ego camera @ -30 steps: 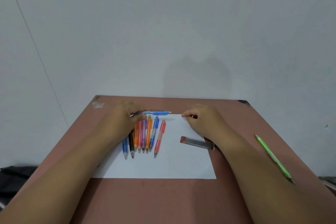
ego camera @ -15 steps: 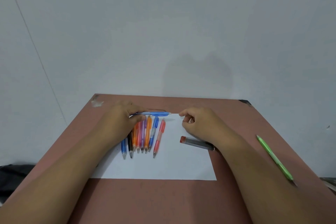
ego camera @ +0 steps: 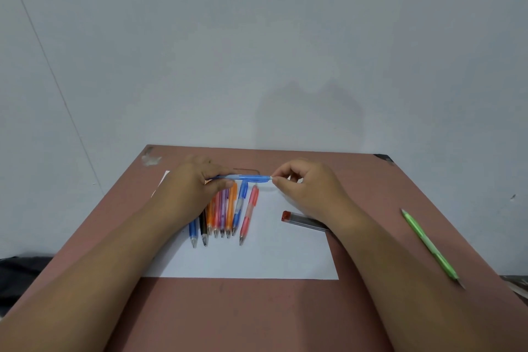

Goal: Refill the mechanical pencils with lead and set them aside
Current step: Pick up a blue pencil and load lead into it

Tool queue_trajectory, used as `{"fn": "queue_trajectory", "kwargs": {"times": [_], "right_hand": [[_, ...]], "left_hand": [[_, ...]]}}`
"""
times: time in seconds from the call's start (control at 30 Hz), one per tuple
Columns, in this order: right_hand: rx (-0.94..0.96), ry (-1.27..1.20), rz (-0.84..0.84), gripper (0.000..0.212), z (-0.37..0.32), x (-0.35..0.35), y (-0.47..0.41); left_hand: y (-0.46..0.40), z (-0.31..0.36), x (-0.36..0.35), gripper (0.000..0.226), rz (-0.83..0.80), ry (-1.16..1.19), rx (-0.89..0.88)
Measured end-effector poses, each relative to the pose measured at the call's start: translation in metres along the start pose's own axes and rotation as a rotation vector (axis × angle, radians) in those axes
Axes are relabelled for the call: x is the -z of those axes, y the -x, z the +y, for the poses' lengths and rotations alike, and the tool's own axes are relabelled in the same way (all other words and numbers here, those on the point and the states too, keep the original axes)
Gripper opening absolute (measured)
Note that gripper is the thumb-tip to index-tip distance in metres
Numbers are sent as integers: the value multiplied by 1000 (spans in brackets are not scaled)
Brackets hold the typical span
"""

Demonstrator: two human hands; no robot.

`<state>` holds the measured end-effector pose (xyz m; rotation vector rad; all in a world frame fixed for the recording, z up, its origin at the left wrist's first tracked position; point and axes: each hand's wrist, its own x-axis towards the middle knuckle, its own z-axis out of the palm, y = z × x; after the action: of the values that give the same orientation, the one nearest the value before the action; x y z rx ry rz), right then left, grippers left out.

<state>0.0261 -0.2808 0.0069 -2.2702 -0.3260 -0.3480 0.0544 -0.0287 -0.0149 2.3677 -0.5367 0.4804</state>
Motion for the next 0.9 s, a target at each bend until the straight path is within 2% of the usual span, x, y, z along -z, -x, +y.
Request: {"fn": "queue_trajectory", "kwargs": {"times": [0.23, 0.57, 0.9], "right_hand": [[-16, 109, 2, 18, 6, 11, -2], [-176, 355, -230, 16, 15, 19, -1], [-190, 367, -250, 16, 11, 25, 0]], "left_hand": [[0, -1, 1, 24, -3, -6, 6], [0, -2, 3, 25, -14, -20, 33], [0, 0, 3, 26, -31, -50, 32]]}}
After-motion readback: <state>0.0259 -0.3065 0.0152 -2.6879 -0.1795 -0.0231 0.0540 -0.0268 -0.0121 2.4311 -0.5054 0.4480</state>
